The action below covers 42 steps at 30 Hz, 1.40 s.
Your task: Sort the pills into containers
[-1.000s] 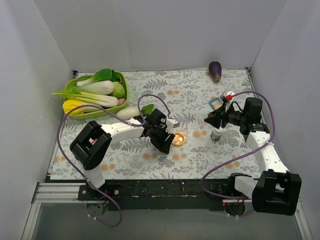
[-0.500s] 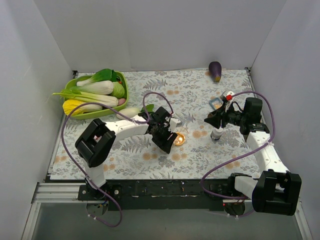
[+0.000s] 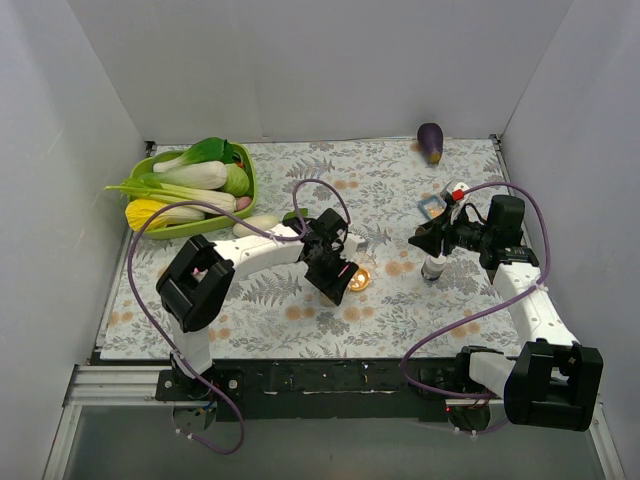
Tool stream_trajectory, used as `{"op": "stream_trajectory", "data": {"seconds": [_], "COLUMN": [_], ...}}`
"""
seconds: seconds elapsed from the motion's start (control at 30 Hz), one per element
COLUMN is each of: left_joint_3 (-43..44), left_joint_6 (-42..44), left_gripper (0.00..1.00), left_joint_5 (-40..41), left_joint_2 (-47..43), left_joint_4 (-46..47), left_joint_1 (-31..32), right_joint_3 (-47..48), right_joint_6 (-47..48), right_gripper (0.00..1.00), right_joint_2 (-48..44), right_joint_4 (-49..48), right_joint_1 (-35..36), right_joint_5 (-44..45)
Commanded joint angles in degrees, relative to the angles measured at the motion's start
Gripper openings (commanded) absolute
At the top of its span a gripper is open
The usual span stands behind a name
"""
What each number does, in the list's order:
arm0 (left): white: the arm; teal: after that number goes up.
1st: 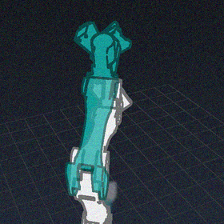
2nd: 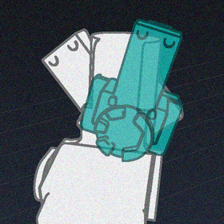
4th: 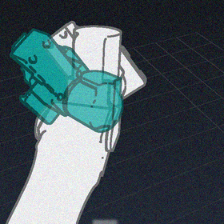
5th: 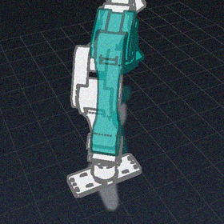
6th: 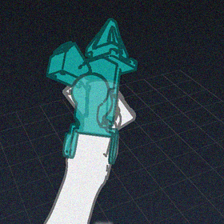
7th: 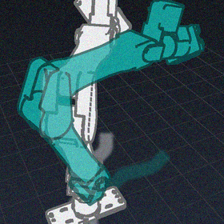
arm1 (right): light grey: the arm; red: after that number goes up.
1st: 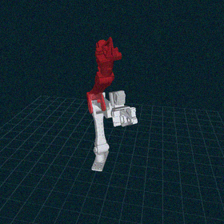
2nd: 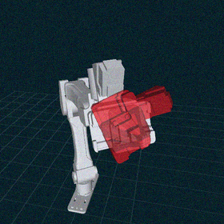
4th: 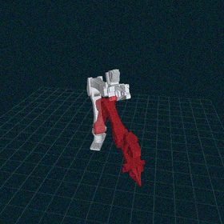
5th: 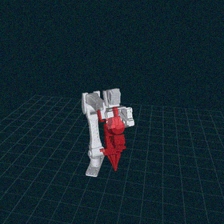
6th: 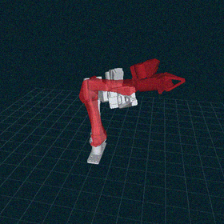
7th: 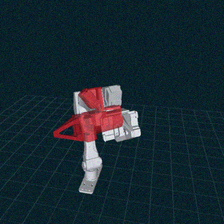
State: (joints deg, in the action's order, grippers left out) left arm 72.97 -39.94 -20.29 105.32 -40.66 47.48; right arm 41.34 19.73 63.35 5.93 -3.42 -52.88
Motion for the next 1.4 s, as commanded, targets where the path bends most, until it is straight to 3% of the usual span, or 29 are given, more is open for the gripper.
{"op": "stream_trajectory", "data": {"seconds": [0.0, 1.37], "left_joint_3": [3.31, 16.06], "left_joint_6": [-1.01, -5.58], "left_gripper": [0.0, 0.0], "left_joint_5": [0.87, 1.13], "left_joint_2": [1.03, 8.32], "left_joint_4": [-3.02, -15.14], "left_joint_1": [0.42, 0.68], "right_joint_3": [-0.39, -0.56], "right_joint_6": [0.4, 0.49], "right_gripper": [0.01, 0.01], "right_joint_2": [-0.77, -0.69], "right_joint_4": [-1.45, -1.45], "right_joint_1": [-0.53, -0.53], "right_joint_5": [-0.99, -1.08]}}
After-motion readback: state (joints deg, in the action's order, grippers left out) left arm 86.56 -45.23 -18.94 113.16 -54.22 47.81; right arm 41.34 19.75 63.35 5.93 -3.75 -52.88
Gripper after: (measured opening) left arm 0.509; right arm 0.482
